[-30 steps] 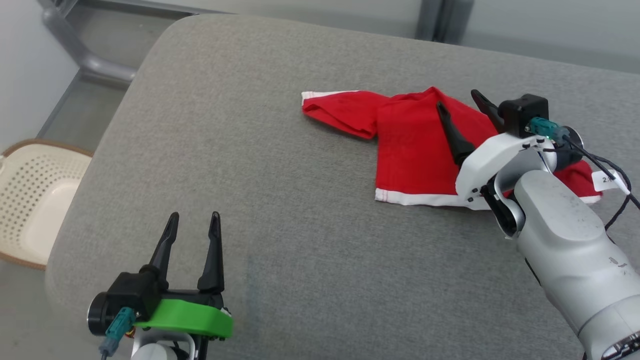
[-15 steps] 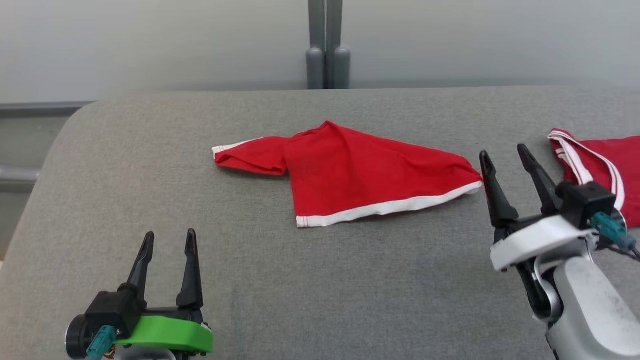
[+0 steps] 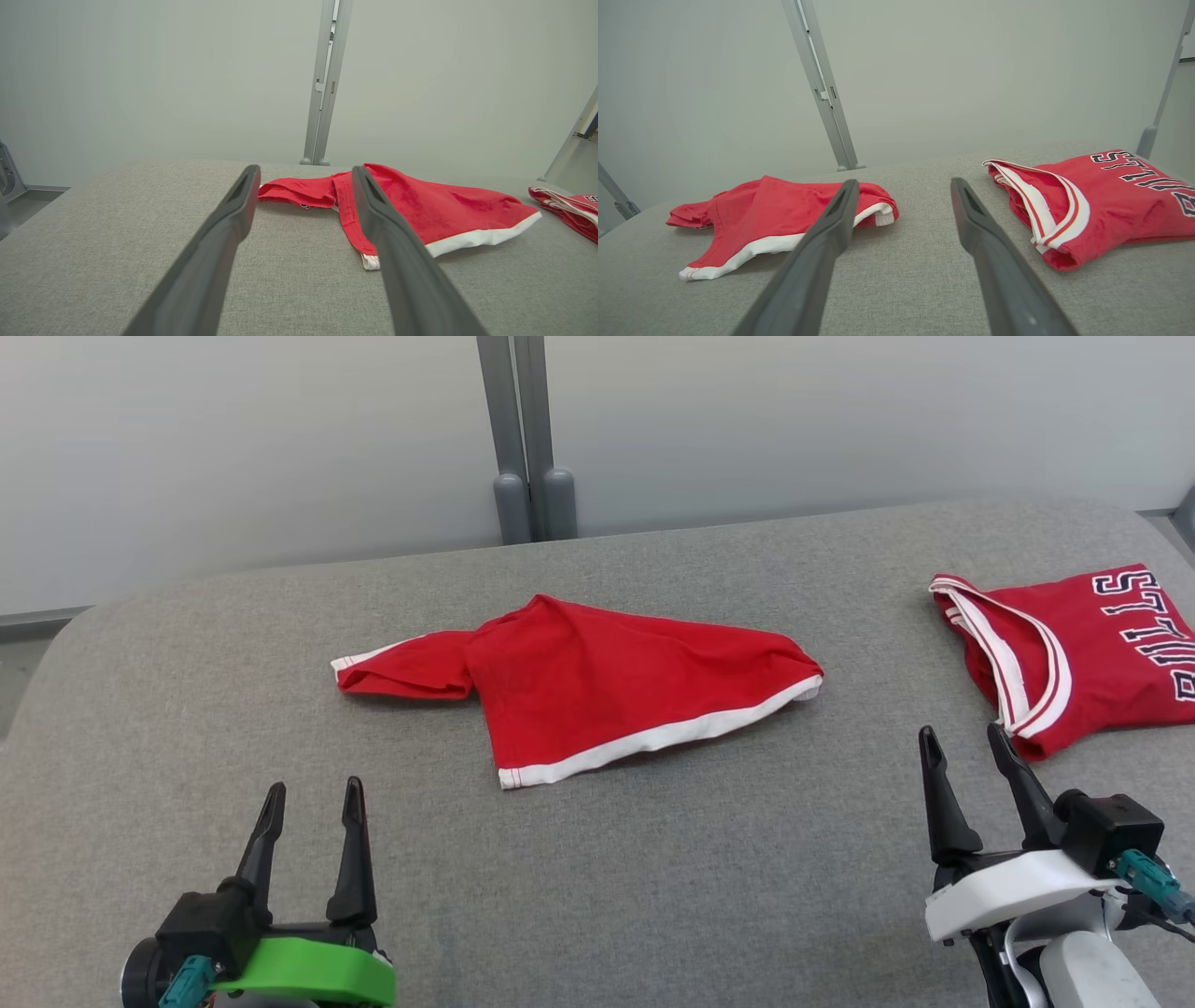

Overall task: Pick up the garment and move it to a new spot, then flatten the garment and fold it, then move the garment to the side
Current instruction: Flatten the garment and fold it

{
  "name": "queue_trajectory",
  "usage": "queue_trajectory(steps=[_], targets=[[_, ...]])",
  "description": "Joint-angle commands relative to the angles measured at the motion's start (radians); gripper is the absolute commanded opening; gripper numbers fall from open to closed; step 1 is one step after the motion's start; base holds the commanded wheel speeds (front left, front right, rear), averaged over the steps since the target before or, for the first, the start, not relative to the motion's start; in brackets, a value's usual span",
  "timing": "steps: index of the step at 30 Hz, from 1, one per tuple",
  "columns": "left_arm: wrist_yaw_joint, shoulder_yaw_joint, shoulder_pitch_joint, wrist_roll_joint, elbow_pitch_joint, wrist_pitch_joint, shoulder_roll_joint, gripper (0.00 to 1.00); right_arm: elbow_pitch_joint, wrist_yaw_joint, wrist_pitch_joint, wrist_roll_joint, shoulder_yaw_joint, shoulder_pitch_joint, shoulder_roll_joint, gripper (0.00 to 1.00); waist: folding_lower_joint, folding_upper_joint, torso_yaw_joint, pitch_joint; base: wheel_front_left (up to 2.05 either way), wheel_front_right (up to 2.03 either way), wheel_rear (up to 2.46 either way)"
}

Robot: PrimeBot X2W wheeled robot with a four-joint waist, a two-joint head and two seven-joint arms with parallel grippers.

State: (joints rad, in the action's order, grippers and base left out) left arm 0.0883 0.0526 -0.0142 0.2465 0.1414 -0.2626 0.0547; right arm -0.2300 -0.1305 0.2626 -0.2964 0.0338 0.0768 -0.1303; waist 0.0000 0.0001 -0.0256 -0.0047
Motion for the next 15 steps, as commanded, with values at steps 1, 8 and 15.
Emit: queue_trajectory(steps=[1,8,15], targets=[[0.006,-0.003,0.004,-0.003,0.003,-0.003,0.001,1.00,0.006,-0.001,0.002,0.007,-0.002,-0.002,0.001,1.00,0.0000,-0.0001,0.001,0.001,0.00,0.00,0.00],[0.009,-0.005,0.000,-0.009,0.005,-0.003,-0.001,1.00,0.007,-0.001,0.003,0.024,-0.017,-0.013,0.002,1.00,0.0000,-0.0001,0.019,0.002,0.00,0.00,0.00],[0.011,-0.004,-0.003,-0.006,0.003,-0.002,-0.003,1.00,-0.001,-0.001,0.003,0.033,-0.010,-0.008,0.000,1.00,0.0000,-0.0001,0.026,0.002,0.00,0.00,0.00]])
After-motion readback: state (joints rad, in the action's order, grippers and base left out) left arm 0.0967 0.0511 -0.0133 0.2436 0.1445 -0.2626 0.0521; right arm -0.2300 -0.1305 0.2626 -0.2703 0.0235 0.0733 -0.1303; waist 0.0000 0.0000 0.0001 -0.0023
